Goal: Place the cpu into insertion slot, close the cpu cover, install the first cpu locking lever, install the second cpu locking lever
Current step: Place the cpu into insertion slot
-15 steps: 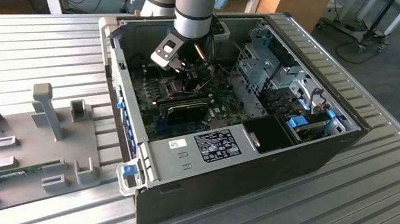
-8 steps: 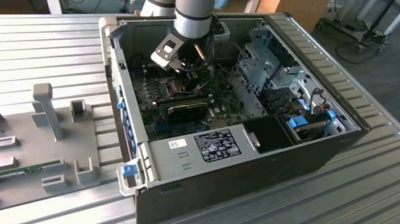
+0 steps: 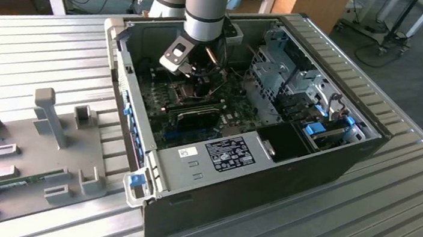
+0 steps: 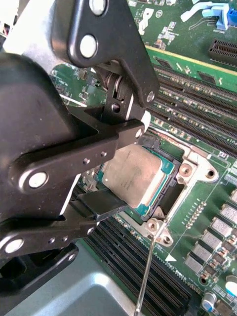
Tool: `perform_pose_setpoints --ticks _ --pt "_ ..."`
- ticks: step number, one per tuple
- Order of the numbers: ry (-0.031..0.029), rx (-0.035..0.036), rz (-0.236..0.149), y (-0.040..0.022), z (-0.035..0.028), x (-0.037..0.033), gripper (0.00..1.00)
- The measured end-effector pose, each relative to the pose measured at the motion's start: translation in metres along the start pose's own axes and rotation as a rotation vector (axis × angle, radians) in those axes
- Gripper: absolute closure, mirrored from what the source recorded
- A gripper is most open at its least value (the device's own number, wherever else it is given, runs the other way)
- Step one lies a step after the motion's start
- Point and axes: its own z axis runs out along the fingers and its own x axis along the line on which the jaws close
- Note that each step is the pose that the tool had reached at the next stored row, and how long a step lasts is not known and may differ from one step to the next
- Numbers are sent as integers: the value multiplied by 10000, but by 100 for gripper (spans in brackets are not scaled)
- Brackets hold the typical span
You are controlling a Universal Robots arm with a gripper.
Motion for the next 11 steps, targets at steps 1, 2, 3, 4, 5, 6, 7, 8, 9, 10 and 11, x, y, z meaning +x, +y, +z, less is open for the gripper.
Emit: perform_pose_setpoints --ticks 1,2,3,4,5,6,7,8,9,10,11 --pt "-7 4 0 -1 -3 -1 40" --pt "-8 5 0 -1 -3 -1 40" --pt "-9 5 0 -1 -3 -1 40" --pt "-8 5 0 -1 -3 -1 40" --pt "-9 6 0 -1 -4 -1 40" --pt "-10 6 0 -1 -9 -1 40" --pt "-9 5 0 0 -18 -1 40" --pt "-8 5 1 0 -31 0 40" --pt "-9 6 0 1 -48 0 40" --pt "-8 5 1 1 -65 0 40" --pt "-9 6 1 2 -82 1 40"
